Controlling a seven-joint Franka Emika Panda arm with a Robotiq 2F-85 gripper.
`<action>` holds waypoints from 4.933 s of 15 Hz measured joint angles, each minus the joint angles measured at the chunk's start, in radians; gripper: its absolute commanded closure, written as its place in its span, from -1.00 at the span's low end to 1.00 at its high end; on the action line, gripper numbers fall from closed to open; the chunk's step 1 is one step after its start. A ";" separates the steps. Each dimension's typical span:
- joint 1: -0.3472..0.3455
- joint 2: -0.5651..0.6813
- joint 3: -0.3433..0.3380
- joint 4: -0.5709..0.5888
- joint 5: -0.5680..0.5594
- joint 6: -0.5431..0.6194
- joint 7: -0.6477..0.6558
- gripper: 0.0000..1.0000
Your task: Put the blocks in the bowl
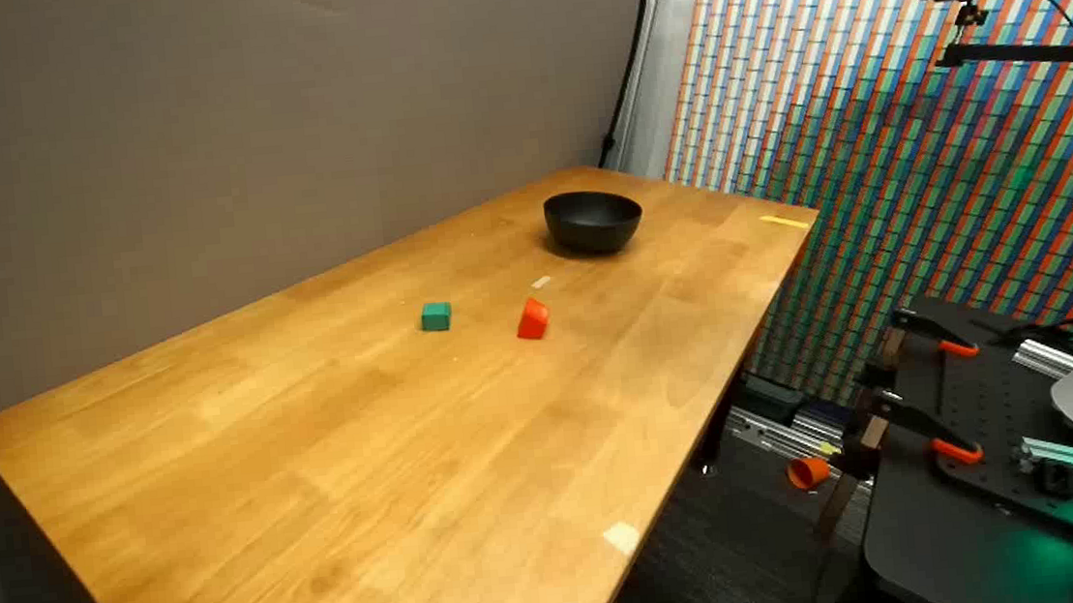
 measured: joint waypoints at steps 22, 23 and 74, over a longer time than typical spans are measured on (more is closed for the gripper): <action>0.026 0.390 0.017 0.055 -0.004 0.429 0.071 -1.00; 0.034 0.458 0.017 0.076 -0.006 0.473 0.072 -1.00; 0.245 0.940 -0.285 0.484 -0.416 0.686 0.522 0.56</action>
